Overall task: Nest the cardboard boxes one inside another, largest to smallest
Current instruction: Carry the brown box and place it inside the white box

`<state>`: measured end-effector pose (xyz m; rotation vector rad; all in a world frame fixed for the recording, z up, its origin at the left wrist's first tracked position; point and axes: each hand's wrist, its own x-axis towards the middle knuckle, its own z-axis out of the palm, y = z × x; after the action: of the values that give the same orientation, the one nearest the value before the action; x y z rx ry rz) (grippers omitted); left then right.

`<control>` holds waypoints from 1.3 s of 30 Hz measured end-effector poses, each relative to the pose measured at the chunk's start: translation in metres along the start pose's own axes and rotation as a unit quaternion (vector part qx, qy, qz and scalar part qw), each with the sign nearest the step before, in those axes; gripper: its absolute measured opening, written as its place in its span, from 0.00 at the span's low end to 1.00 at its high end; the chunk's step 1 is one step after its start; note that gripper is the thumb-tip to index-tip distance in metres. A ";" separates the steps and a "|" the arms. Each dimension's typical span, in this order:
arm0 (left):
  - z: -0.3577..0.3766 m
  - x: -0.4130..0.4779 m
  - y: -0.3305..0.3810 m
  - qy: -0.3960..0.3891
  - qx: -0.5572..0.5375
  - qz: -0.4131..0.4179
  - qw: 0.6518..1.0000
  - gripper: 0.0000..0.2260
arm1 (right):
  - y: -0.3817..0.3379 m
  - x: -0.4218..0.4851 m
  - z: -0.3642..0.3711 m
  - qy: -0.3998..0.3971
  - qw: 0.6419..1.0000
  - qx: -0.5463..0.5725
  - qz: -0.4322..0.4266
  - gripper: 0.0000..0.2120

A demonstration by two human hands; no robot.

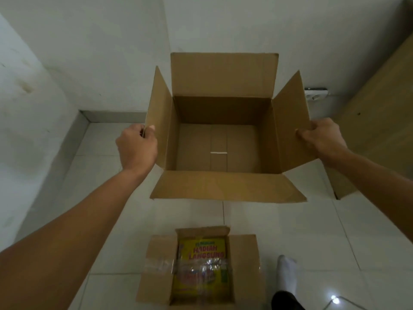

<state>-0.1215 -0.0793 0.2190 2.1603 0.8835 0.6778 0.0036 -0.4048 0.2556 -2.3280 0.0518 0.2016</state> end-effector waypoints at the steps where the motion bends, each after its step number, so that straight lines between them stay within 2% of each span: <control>1: 0.012 0.011 0.004 0.005 0.007 -0.002 1.000 0.19 | 0.002 0.020 -0.001 0.001 1.000 0.007 -0.007 0.10; 4: 0.055 0.044 0.014 0.027 0.020 -0.004 0.999 0.18 | 0.010 0.087 0.006 -0.002 0.999 0.032 -0.023 0.13; 8: 0.124 0.078 0.024 0.046 0.033 -0.043 0.997 0.18 | 0.027 0.162 0.028 0.001 0.999 0.040 -0.035 0.09; 10: 0.151 0.089 0.024 0.052 0.038 -0.061 0.996 0.18 | 0.034 0.190 0.043 0.000 0.999 0.035 -0.041 0.11; 15: 0.191 0.111 0.022 0.091 0.076 -0.053 0.992 0.14 | 0.038 0.242 0.059 0.016 0.997 0.073 -0.001 0.12; 17: 0.199 0.120 0.024 0.090 0.086 -0.052 0.991 0.16 | 0.036 0.258 0.058 0.011 0.996 0.087 0.008 0.10; 20: 0.200 0.133 0.024 0.087 0.106 -0.051 0.989 0.18 | 0.032 0.270 0.058 -0.009 0.995 0.100 0.022 0.06; 24: 0.206 0.144 0.026 0.086 0.101 -0.044 0.990 0.14 | 0.031 0.278 0.055 -0.006 0.998 0.064 0.020 0.10; 30: 0.221 0.151 0.025 0.085 0.089 -0.039 0.992 0.16 | 0.026 0.287 0.062 0.007 0.999 0.033 -0.002 0.10; 34: 0.235 0.154 0.016 0.071 0.079 -0.035 0.994 0.11 | 0.035 0.296 0.081 -0.002 1.000 0.010 0.007 0.11; 39: 0.258 0.141 -0.018 0.046 0.088 -0.065 0.993 0.11 | 0.062 0.297 0.119 -0.018 0.999 -0.004 0.029 0.11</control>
<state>0.1343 -0.0680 0.0728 2.2157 1.1616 0.6599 0.2751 -0.3551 0.0824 -2.3312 0.1000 0.2721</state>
